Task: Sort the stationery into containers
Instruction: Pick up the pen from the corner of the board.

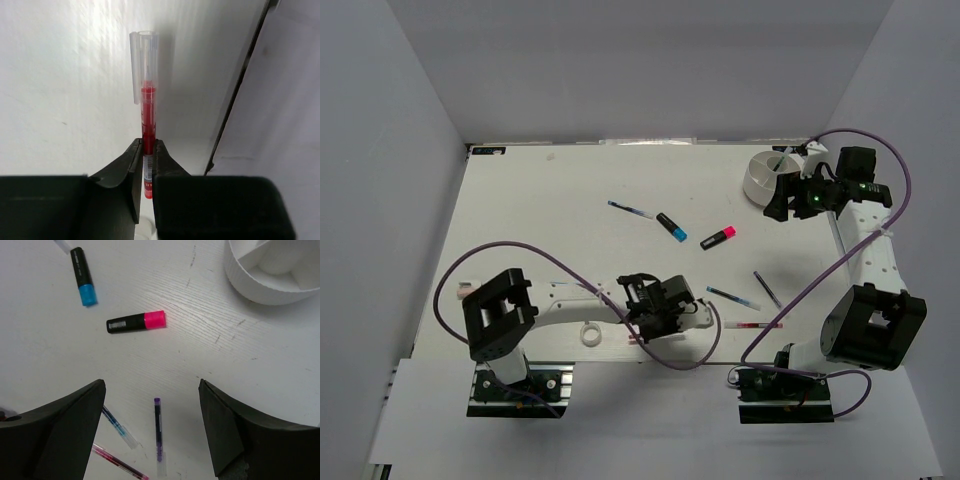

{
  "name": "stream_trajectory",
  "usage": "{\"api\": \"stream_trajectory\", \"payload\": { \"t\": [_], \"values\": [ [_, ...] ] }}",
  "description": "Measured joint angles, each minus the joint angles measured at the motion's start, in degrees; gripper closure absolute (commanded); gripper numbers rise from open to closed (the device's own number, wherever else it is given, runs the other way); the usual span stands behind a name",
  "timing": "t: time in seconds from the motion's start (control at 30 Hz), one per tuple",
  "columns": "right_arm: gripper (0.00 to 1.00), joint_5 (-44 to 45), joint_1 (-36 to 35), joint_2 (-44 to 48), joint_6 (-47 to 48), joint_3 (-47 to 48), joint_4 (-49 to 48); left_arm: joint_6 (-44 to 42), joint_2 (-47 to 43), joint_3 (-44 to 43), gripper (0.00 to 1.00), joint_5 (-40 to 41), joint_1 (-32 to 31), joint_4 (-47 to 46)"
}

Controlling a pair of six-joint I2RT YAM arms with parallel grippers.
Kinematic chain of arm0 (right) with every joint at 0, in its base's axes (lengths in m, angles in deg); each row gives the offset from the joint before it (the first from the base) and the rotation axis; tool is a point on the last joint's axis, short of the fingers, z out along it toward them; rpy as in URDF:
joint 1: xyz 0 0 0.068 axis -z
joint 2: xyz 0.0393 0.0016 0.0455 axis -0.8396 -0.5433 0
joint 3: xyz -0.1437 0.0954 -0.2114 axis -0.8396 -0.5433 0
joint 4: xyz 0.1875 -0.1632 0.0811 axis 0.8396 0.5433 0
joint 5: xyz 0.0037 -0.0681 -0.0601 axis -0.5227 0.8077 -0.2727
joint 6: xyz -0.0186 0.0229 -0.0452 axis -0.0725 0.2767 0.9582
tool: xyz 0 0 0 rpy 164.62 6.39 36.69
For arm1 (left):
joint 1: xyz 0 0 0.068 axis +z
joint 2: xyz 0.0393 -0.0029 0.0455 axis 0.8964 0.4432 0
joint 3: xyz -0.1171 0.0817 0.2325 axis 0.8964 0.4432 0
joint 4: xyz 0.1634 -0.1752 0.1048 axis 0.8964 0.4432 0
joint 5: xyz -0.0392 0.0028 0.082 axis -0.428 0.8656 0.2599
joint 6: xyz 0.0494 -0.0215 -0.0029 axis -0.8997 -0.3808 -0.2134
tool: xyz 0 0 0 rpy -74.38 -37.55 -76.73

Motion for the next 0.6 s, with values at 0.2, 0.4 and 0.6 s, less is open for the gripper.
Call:
{"api": "stream_trajectory", "payload": {
  "t": [0.2,0.4,0.6],
  "values": [
    [0.20,-5.18,0.00,0.00,-1.51,4.37,1.44,2.64,-1.20,-9.16,1.00,0.26,3.41,1.60],
    [0.31,-14.01,-0.24,-3.10,-4.46,16.92,6.36,3.52,-9.07,-11.63,1.00,3.65,11.08,3.45],
    [0.38,-20.79,-3.54,-4.61,-8.74,14.58,7.85,1.84,-14.47,-14.88,1.00,7.52,15.28,3.96]
  ]
}}
